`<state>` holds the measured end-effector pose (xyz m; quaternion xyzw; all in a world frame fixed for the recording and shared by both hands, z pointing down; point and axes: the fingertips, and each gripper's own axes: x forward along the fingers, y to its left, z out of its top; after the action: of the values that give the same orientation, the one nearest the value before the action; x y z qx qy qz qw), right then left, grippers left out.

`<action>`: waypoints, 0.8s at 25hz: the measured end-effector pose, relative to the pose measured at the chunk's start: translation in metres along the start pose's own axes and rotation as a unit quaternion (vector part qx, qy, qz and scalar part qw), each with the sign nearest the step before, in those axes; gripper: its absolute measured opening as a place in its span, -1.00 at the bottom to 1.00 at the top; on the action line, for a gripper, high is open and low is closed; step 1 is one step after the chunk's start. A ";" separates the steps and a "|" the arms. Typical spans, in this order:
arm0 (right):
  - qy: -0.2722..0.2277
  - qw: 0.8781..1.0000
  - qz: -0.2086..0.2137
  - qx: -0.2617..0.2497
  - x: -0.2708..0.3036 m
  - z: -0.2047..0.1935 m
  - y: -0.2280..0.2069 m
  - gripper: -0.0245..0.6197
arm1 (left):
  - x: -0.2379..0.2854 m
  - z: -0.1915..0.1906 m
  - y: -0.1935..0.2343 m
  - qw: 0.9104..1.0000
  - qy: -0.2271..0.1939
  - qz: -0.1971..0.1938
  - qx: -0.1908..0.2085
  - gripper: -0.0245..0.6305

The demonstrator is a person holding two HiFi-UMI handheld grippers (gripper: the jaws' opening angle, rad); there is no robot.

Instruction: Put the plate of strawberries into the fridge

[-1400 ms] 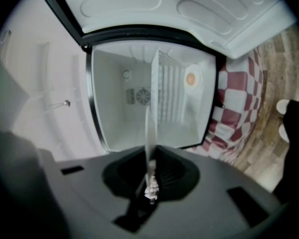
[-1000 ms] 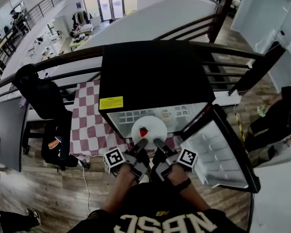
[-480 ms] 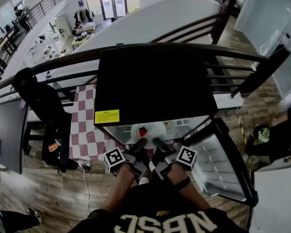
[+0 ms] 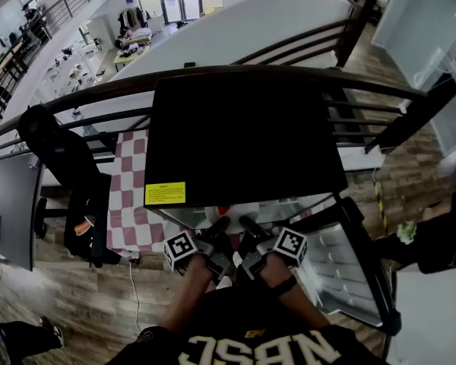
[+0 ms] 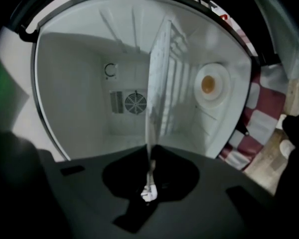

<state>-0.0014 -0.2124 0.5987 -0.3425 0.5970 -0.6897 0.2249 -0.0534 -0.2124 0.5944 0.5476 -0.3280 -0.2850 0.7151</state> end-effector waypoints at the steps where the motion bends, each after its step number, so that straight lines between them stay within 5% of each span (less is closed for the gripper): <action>1: -0.001 1.000 -0.002 0.003 0.001 0.001 -0.001 -0.81 | 0.002 0.002 0.002 1.000 -0.001 0.002 0.000 -0.80; 20: 0.002 1.000 -0.022 -0.002 0.019 0.013 0.006 -0.81 | 0.015 0.017 -0.003 1.000 -0.008 0.012 0.010 -0.80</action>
<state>-0.0047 -0.2356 0.5974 -0.3547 0.5909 -0.6942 0.2078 -0.0575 -0.2353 0.5967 0.5482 -0.3429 -0.2777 0.7105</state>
